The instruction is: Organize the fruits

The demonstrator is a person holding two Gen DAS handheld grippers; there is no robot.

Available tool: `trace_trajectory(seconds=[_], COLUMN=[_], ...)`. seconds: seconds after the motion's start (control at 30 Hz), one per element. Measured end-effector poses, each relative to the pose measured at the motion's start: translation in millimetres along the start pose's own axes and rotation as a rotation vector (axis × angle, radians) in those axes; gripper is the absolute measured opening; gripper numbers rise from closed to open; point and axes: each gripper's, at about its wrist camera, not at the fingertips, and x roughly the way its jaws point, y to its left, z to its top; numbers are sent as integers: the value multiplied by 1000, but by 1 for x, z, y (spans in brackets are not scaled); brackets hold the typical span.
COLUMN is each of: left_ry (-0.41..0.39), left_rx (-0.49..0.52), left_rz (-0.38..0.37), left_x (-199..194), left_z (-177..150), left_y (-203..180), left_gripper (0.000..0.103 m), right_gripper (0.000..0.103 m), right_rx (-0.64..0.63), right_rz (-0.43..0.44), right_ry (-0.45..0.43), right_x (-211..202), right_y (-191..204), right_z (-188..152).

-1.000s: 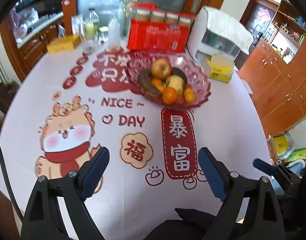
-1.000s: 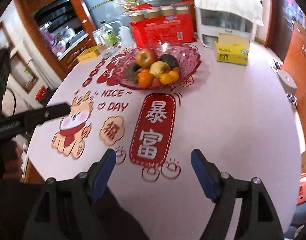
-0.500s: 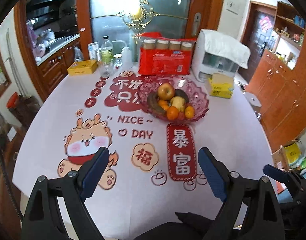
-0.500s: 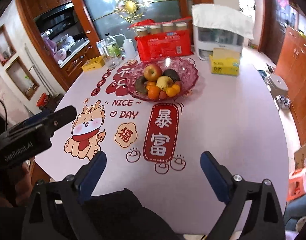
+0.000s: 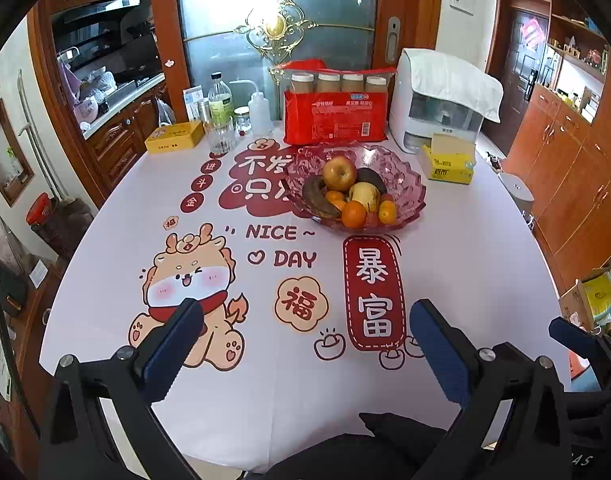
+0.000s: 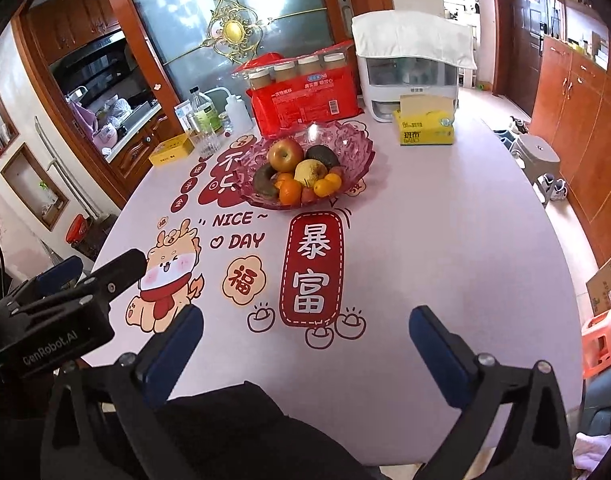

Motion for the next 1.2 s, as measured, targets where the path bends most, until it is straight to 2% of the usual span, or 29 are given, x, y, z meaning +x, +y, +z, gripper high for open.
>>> trace_trajectory(seconds=[1.2], left_ry=[12], left_rx=[9], left_rz=[-24], left_x=[6], left_z=[3], left_y=[-3], left_gripper=[102], right_gripper=[103], right_rx=[26], right_rz=[-29], right_ry=[35], right_x=[8], right_y=[-5], right_z=[-1])
